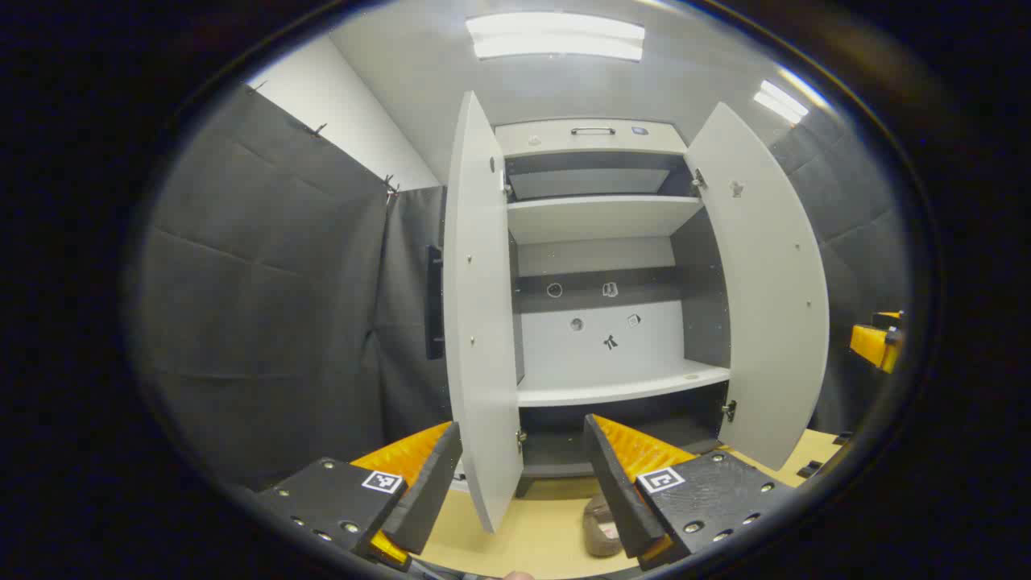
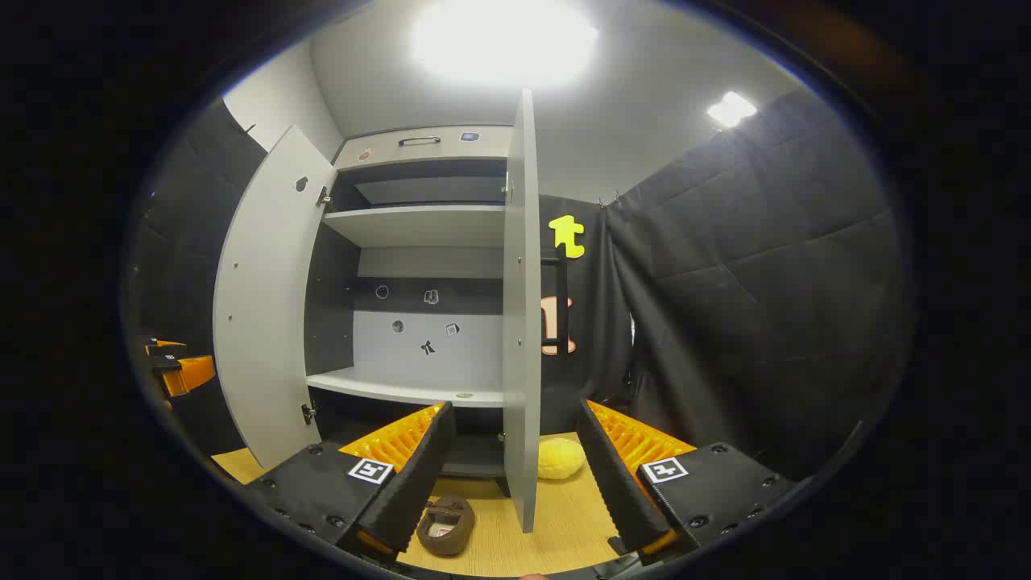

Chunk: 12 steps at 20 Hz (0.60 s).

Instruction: Grab one shoe with the right hand and put it into the shoe cabinet, grab the other shoe with the left hand and put it into the shoe cabinet; then close the right door with the right hand and the left door with the left hand.

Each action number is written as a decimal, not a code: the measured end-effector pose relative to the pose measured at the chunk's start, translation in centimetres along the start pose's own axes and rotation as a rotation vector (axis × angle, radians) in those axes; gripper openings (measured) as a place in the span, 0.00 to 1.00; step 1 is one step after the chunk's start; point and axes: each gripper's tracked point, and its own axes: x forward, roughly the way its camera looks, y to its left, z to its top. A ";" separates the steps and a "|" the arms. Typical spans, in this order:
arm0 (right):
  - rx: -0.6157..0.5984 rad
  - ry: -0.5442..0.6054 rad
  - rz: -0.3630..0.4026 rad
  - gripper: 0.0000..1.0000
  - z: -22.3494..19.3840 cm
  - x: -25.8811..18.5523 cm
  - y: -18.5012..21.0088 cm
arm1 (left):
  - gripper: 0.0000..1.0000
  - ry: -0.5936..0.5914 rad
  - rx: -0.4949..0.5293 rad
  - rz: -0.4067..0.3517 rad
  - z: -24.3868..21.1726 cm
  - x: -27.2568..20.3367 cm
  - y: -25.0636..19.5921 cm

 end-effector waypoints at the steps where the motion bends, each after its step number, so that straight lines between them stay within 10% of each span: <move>1: -0.003 0.000 0.001 0.94 0.0 0.0 -0.1 | 0.94 0.000 0.001 0.001 0.0 0.0 0.0; 12: -0.012 0.017 0.010 0.96 -0.4 0.0 0.0 | 0.94 -0.012 0.013 0.011 0.5 -0.4 0.0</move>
